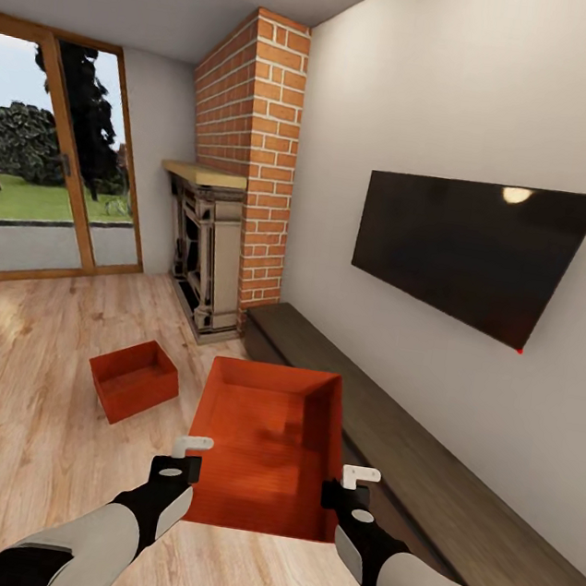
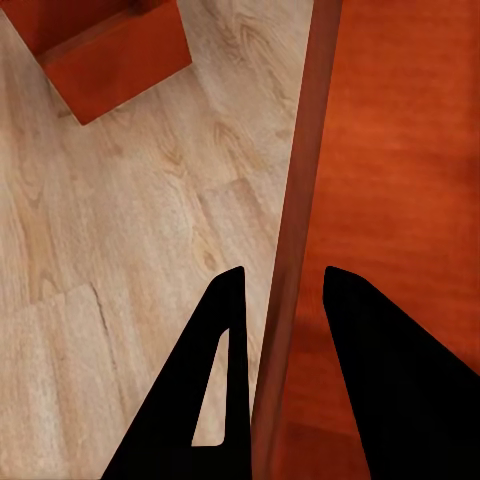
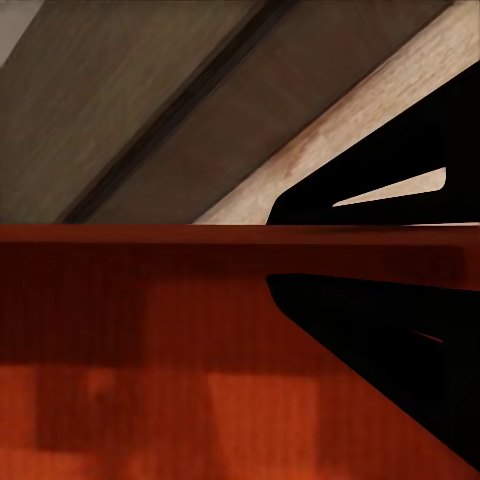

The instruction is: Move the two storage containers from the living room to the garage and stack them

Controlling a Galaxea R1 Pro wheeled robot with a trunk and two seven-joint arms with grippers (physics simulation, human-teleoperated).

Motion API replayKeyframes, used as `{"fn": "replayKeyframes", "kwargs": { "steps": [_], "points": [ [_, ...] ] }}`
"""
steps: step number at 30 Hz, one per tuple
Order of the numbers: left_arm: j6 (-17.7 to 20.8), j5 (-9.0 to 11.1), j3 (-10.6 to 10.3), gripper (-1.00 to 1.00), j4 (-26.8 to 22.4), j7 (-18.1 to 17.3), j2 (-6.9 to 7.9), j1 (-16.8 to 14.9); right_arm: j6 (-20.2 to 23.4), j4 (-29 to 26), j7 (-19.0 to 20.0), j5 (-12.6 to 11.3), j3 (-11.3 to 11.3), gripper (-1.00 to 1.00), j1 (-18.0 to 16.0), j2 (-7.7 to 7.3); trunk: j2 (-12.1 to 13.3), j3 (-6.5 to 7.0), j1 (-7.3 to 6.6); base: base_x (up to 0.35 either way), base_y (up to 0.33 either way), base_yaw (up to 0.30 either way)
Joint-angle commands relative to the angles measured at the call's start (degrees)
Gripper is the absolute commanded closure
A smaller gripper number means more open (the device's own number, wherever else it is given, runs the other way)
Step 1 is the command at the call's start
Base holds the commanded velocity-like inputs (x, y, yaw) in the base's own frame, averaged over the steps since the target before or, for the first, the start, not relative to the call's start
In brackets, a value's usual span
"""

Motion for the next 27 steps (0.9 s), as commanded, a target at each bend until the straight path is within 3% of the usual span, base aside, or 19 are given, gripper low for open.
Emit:
{"fn": "replayKeyframes", "kwargs": {
  "steps": [1, 15, 27],
  "points": [
    [-0.04, -0.66, 0.63, 1.00, -0.03, 0.29, 0.34, -0.03, -0.35, 0.00, -1.85, -0.67, -2.25, 1.00, -0.08, -0.30, -0.06, -0.07, 0.01, 0.000, 0.000, 0.000],
    [-0.04, -0.66, 0.63, 1.00, 0.04, 0.32, 0.33, -0.03, -0.26, 0.00, -1.93, -0.67, -2.25, 1.00, -0.08, -0.30, -0.06, -0.07, 0.01, 0.000, 0.000, 0.012],
    [-0.04, -0.66, 0.63, 1.00, 0.06, 0.28, 0.32, -0.03, -0.19, 0.02, -1.99, -0.62, -2.25, 1.00, -0.08, -0.32, -0.06, -0.05, 0.01, 0.000, 0.000, 0.256]
  ]
}}
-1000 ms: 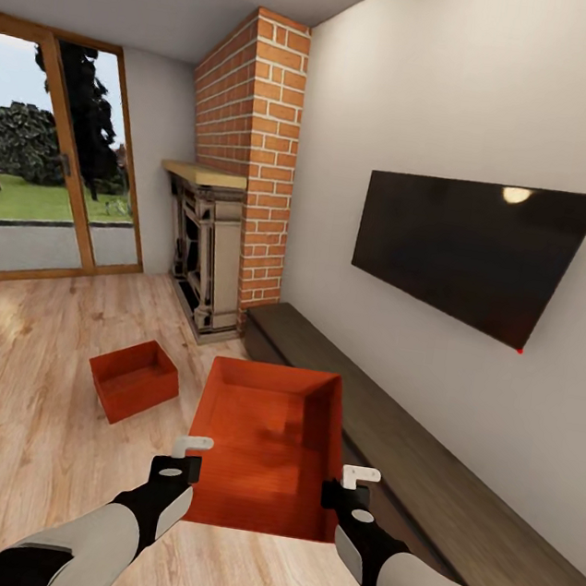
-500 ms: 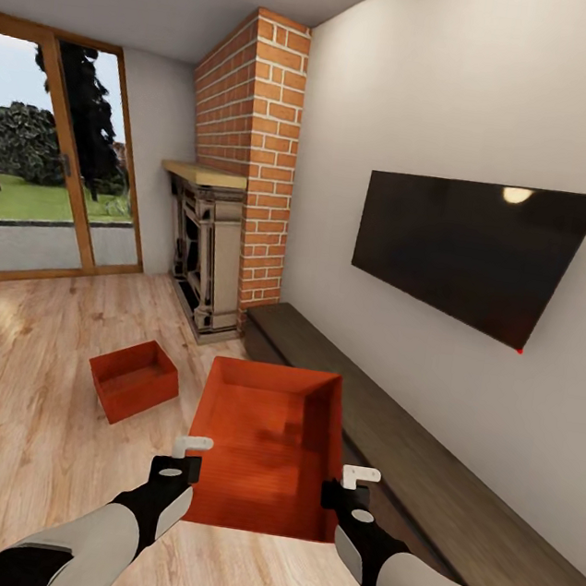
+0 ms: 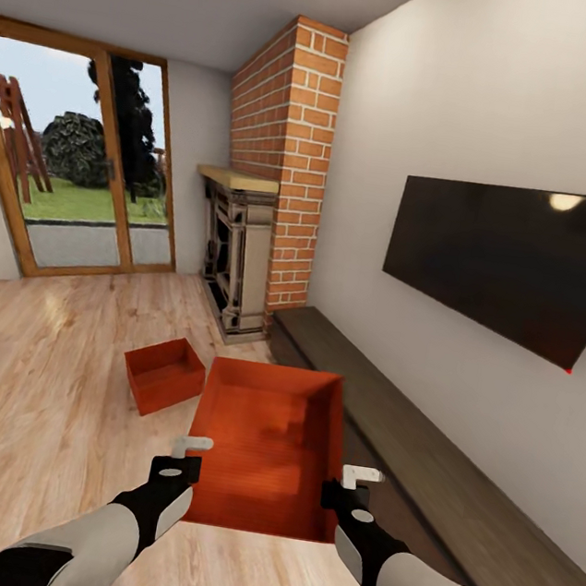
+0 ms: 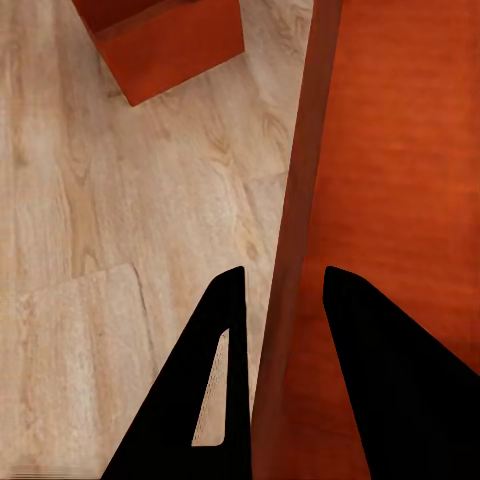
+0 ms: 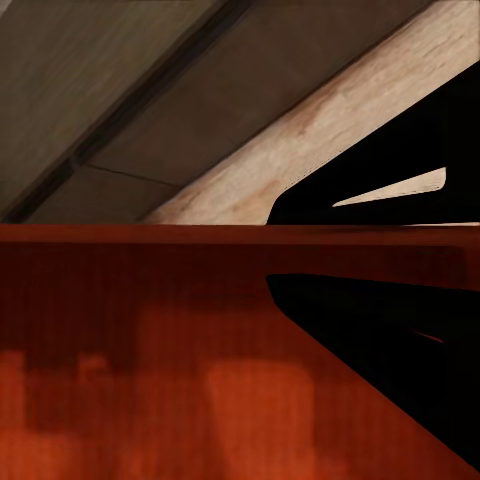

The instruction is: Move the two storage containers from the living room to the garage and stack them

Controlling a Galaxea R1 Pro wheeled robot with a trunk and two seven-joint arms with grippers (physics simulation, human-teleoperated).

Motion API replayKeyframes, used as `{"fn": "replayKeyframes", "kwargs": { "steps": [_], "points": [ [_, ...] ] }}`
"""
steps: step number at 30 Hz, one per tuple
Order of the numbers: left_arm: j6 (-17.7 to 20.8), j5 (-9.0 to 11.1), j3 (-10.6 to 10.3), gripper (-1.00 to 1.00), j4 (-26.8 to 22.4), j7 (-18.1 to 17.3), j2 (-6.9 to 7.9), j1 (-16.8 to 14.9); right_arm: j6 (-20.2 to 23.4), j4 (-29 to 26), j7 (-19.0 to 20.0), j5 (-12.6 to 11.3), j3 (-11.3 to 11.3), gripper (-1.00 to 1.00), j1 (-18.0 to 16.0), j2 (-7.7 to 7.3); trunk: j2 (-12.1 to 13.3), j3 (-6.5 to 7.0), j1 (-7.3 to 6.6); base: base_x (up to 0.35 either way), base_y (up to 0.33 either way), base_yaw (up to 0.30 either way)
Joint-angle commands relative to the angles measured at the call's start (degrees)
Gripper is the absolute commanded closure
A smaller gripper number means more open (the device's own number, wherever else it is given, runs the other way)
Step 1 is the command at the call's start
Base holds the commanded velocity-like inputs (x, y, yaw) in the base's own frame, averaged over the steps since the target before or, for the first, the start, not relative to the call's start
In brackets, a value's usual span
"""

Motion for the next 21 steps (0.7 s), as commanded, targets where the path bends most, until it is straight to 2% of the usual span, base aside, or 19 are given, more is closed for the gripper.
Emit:
{"fn": "replayKeyframes", "kwargs": {
  "steps": [1, 21],
  "points": [
    [-0.04, -0.78, 0.64, 1.00, -0.05, 0.33, 0.28, -0.03, -0.35, 0.04, -1.97, -0.71, -2.21, 1.00, -0.07, -0.35, -0.05, -0.06, 0.01, 0.000, 0.000, 0.269],
    [0.02, -0.78, 0.64, 1.00, 0.09, 0.27, 0.25, -0.03, -0.40, 0.17, -2.07, -0.77, -2.21, 1.00, -0.07, -0.25, -0.05, 0.55, 0.01, 0.000, 0.000, 0.270]
  ]
}}
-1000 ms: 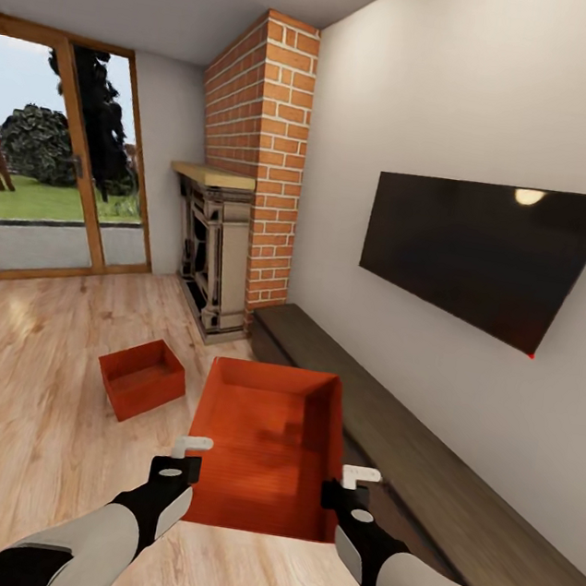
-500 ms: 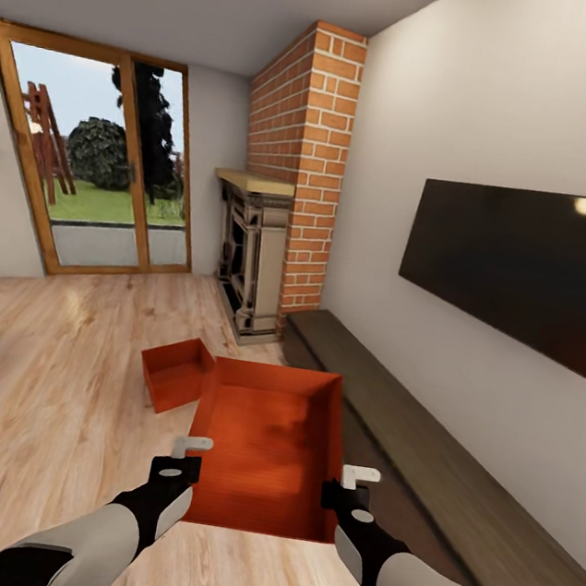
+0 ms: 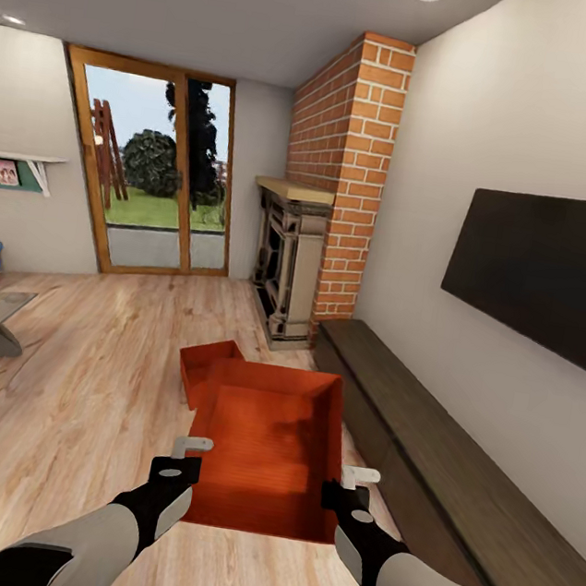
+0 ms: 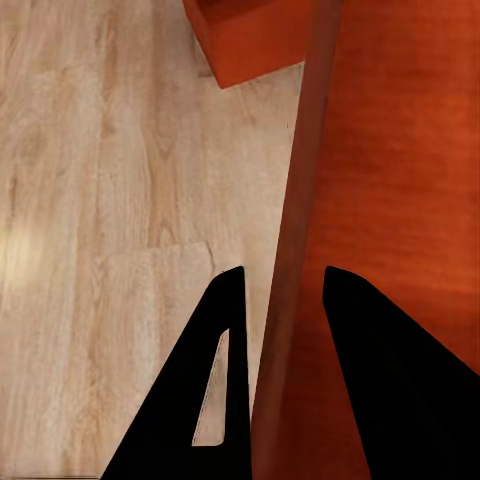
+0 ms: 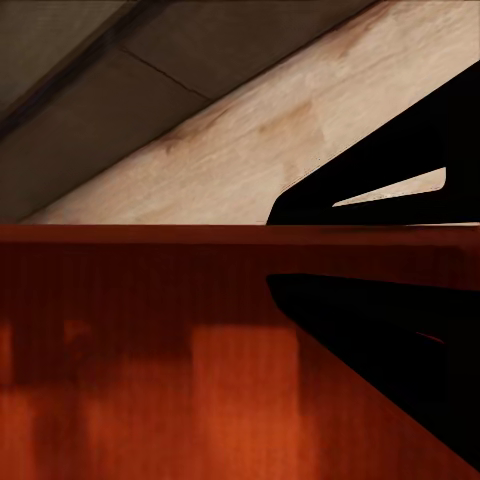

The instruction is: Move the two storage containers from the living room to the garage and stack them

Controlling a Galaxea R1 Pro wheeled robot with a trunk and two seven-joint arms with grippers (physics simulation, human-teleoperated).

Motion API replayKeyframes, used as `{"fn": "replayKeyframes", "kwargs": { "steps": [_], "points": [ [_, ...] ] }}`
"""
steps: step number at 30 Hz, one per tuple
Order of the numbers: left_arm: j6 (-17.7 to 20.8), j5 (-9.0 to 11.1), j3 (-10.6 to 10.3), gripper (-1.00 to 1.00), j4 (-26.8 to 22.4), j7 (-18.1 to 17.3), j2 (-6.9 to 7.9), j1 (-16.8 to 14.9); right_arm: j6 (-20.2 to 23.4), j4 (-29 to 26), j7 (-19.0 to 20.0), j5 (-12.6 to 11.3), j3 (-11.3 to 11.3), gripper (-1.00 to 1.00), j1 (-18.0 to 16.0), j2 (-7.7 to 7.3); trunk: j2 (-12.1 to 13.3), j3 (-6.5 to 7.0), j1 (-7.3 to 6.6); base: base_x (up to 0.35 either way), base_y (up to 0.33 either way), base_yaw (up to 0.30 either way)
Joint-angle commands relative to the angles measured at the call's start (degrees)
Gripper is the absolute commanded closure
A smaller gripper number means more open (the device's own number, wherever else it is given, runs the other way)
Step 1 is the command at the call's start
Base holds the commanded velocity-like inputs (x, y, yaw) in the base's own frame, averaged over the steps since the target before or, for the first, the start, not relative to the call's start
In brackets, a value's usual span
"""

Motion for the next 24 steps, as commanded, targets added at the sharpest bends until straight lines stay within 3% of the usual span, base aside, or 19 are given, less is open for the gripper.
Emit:
{"fn": "replayKeyframes", "kwargs": {
  "steps": [1, 24],
  "points": [
    [-0.03, -0.69, 0.59, 1.00, 0.00, 0.32, 0.23, -0.03, -0.37, -0.01, -2.05, -0.68, -2.24, 1.00, -0.08, -0.29, -0.05, -0.04, 0.01, 0.000, 0.000, 0.270],
    [-0.02, -0.51, 0.68, 1.00, 0.11, 0.31, 0.26, -0.03, -0.48, -0.01, -2.14, -0.69, -2.25, 1.00, -0.08, -0.30, -0.05, 0.64, 0.01, 0.000, 0.000, 0.270]
  ]
}}
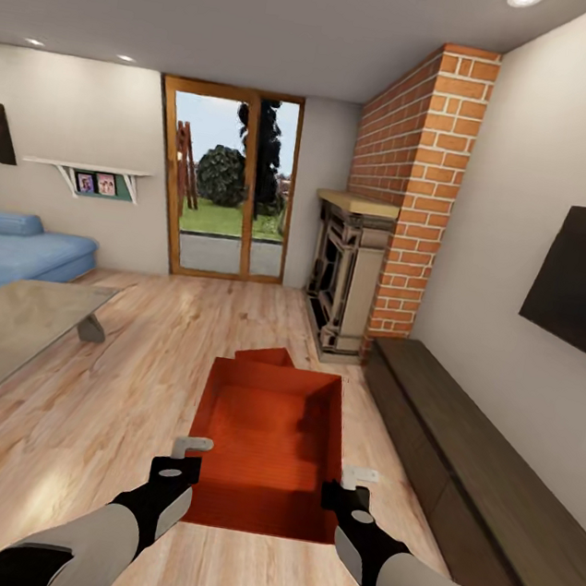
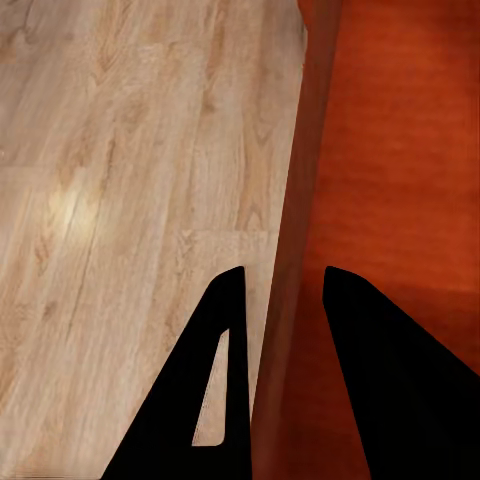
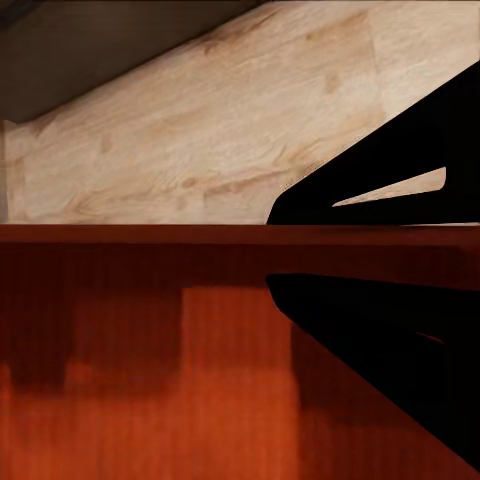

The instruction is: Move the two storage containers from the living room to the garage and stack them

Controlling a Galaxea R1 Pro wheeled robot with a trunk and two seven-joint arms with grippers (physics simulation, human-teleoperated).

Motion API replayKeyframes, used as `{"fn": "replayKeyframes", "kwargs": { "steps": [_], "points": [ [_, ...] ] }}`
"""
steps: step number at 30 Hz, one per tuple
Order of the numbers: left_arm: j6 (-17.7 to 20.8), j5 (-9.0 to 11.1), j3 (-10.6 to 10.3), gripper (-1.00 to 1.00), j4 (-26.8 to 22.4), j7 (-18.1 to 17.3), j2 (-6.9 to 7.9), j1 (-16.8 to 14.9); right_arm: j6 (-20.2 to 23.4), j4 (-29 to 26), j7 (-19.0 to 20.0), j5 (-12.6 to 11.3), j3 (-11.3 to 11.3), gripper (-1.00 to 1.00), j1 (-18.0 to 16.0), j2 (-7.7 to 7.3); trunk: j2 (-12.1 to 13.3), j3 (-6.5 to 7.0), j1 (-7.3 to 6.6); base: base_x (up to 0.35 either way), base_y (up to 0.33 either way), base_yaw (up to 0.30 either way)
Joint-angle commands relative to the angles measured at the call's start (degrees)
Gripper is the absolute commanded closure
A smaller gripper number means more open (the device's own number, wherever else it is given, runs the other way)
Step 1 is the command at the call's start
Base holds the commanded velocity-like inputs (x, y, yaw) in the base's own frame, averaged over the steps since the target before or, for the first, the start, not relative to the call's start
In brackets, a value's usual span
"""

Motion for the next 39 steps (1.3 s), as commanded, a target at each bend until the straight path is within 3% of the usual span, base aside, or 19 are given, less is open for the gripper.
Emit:
{"fn": "replayKeyframes", "kwargs": {
  "steps": [1, 39],
  "points": [
    [-0.03, -0.35, 0.60, 1.00, 0.07, 0.32, 0.31, -0.02, -0.37, -0.09, -2.15, -0.47, -2.39, 1.00, -0.09, -0.28, -0.05, -0.04, 0.01, 0.000, 0.000, 0.270],
    [-0.02, -0.44, 0.70, 1.00, 0.07, 0.32, 1.34, -0.02, -0.72, 0.00, -2.15, -0.47, -2.38, 1.00, -0.09, -0.27, -0.05, 1.24, 0.01, 0.000, 0.000, 0.270]
  ]
}}
